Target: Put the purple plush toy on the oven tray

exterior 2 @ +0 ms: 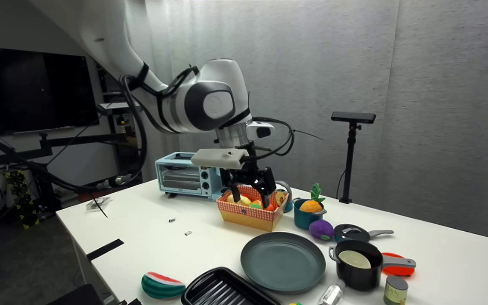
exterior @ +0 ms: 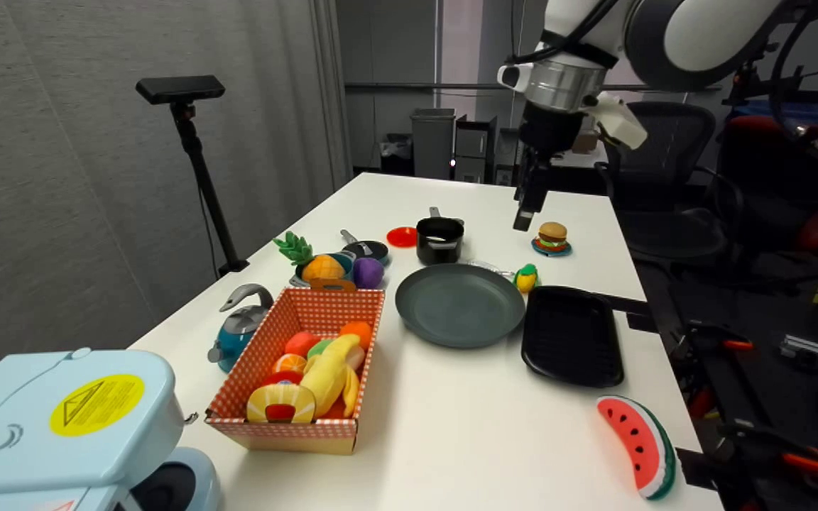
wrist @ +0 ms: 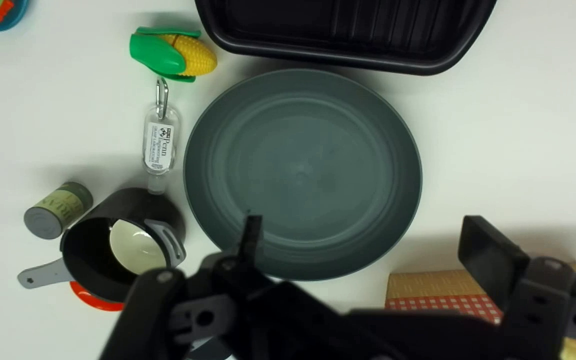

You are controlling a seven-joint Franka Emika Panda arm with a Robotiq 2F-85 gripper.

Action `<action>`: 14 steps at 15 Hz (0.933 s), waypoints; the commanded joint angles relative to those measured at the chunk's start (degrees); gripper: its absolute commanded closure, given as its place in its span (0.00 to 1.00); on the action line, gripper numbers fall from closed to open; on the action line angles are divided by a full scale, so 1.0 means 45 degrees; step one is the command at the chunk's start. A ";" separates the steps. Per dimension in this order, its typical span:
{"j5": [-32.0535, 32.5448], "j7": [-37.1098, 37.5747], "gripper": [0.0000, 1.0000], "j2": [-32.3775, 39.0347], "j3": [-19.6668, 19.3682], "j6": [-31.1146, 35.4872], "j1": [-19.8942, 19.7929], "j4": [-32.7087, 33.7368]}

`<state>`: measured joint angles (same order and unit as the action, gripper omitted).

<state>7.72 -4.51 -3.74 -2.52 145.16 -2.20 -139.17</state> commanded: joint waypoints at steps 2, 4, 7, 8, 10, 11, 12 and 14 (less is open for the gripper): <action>-0.0030 0.1494 0.00 0.3119 -0.0069 0.0237 -0.0050 0.2613; -0.0128 0.1943 0.00 0.4200 -0.0185 0.0025 0.0004 0.3726; -0.0151 0.2537 0.00 0.5566 -0.0380 -0.0199 0.0096 0.5272; -0.0171 0.2709 0.00 0.6009 -0.0452 -0.0277 0.0115 0.5807; -0.0251 0.2999 0.00 0.6800 -0.0578 -0.0459 0.0131 0.6836; -0.0272 0.3168 0.00 0.7160 -0.0654 -0.0550 0.0149 0.7322; -0.0361 0.3267 0.00 0.7499 -0.0685 -0.0661 0.0129 0.7800; -0.0447 0.3499 0.00 0.8164 -0.0774 -0.0897 0.0119 0.8773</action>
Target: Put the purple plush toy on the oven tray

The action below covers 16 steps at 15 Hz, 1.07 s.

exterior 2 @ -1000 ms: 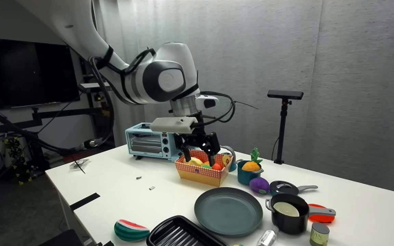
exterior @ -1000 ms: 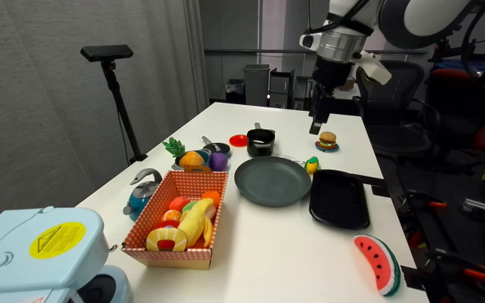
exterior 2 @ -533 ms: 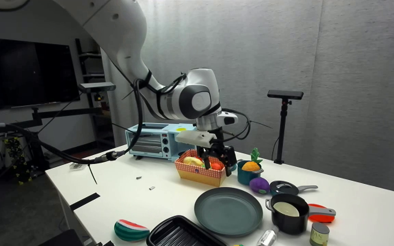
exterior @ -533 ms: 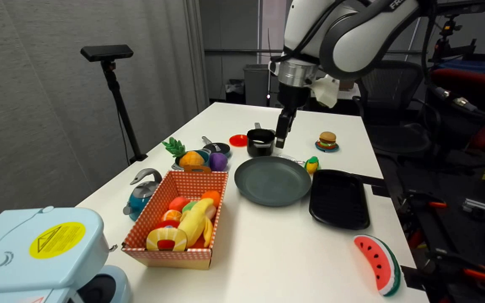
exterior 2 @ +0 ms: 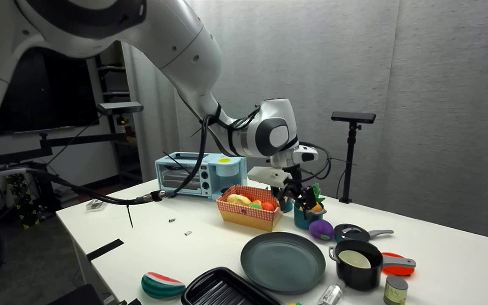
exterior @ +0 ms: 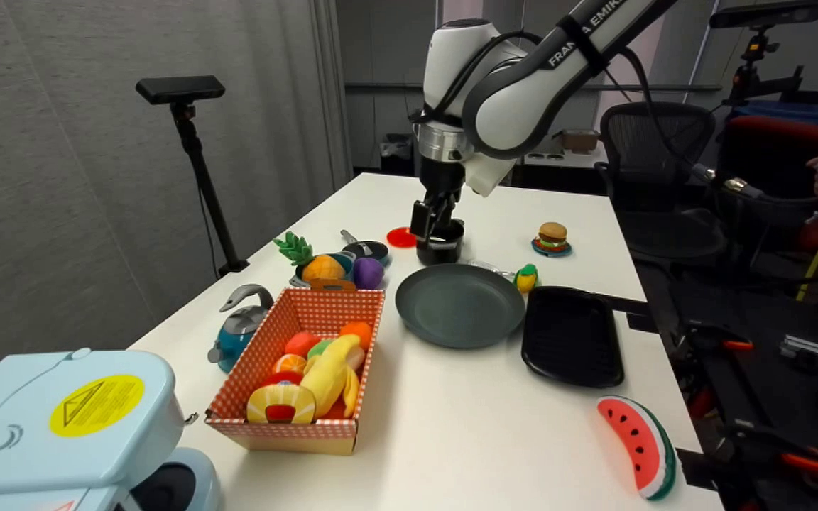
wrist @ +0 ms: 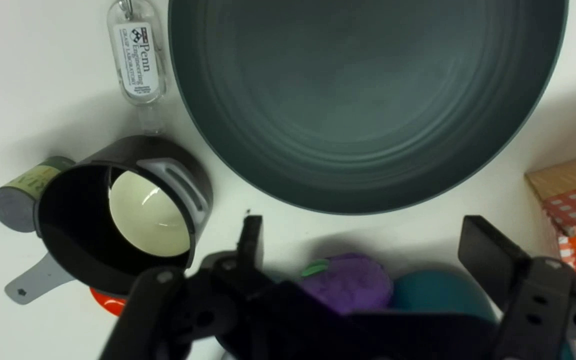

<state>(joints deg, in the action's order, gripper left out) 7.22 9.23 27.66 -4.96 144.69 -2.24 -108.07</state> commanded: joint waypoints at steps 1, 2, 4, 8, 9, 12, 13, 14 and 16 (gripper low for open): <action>-0.0381 0.0530 0.00 0.1502 -0.0260 -0.0946 0.0116 0.2352; -0.0430 0.0585 0.00 0.1780 -0.0274 -0.1059 0.0102 0.2803; -0.0645 0.0419 0.00 0.2393 -0.0246 -0.1444 -0.0075 0.3900; -0.0922 0.0249 0.00 0.3583 -0.0226 -0.1983 -0.0265 0.5911; -0.0935 0.0312 0.00 0.3907 -0.0238 -0.2064 -0.0252 0.6367; -0.0945 0.0443 0.00 0.4725 -0.0234 -0.2126 -0.0173 0.7394; -0.0931 0.0473 0.00 0.4961 -0.0228 -0.2061 -0.0126 0.7603; -0.0925 0.0456 0.00 0.5212 -0.0218 -0.2076 -0.0113 0.7870; -0.0956 0.0367 0.00 0.5664 -0.0161 -0.2154 -0.0116 0.8363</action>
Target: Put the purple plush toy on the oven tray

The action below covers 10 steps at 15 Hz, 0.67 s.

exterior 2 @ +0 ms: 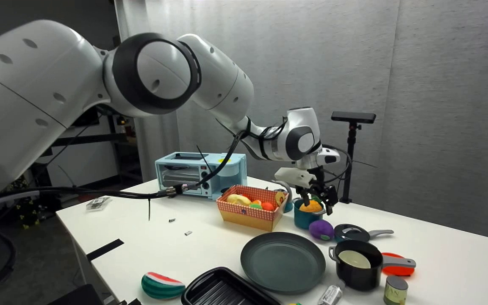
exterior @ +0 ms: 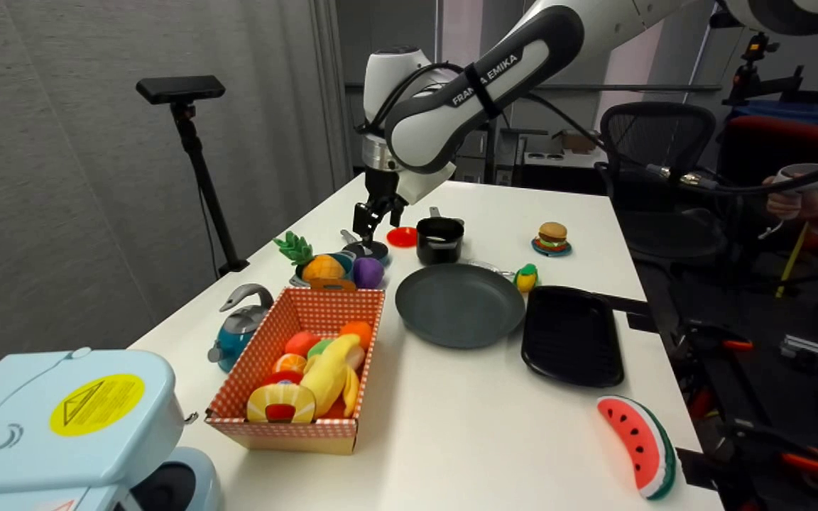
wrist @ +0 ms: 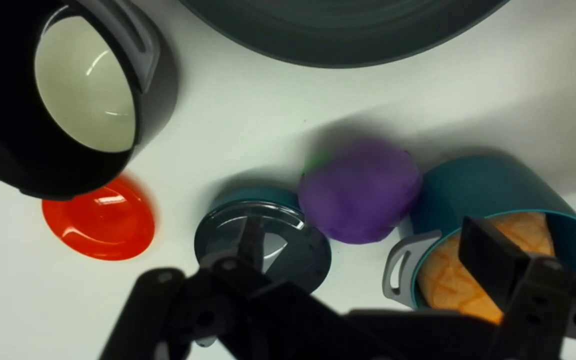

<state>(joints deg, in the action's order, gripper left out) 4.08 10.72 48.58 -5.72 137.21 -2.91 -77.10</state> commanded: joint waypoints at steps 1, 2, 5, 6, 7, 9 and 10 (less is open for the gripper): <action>-0.0275 0.0025 0.00 0.1272 0.0025 -0.0531 0.0026 0.1766; -0.0302 0.0024 0.00 0.1523 0.0045 -0.0622 0.0016 0.2078; -0.0366 0.0006 0.00 0.2250 0.0068 -0.0865 -0.0054 0.3041; -0.0382 -0.0011 0.00 0.2445 0.0081 -0.0996 -0.0071 0.3327; -0.0383 0.0005 0.00 0.2664 0.0068 -0.1090 -0.0075 0.3621; -0.0423 0.0014 0.00 0.3041 0.0087 -0.1323 -0.0106 0.4128; -0.0446 0.0005 0.00 0.3234 0.0105 -0.1457 -0.0124 0.4357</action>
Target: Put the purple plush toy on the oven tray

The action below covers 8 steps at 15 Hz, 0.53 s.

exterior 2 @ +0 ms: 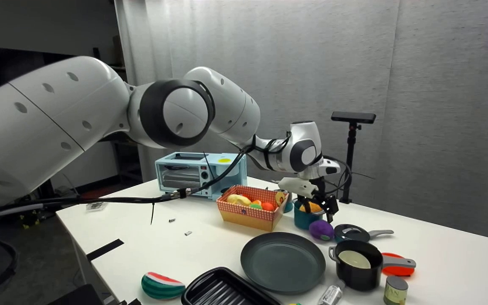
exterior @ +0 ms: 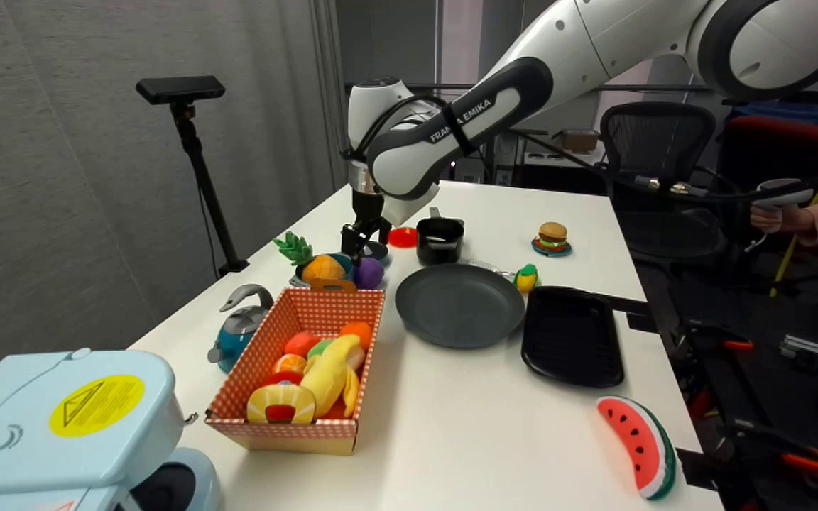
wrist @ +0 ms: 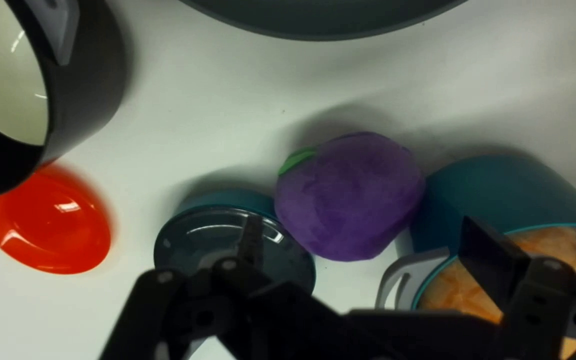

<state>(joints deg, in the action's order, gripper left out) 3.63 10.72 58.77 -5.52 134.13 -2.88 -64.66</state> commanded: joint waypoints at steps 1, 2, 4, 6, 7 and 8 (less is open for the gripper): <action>-0.0335 0.0026 0.00 0.1138 0.0043 -0.0900 -0.0128 0.1794; -0.0346 0.0029 0.00 0.1279 0.0048 -0.1044 -0.0137 0.1990; -0.0376 0.0037 0.00 0.1532 0.0051 -0.1228 -0.0138 0.2303; -0.0415 0.0051 0.00 0.1752 0.0055 -0.1374 -0.0133 0.2560; -0.0421 0.0053 0.00 0.1845 0.0057 -0.1396 -0.0124 0.2662; -0.0426 0.0051 0.00 0.1888 0.0064 -0.1391 -0.0116 0.2702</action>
<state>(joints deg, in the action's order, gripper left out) 2.83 10.72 63.92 -5.49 130.37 -2.97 -57.74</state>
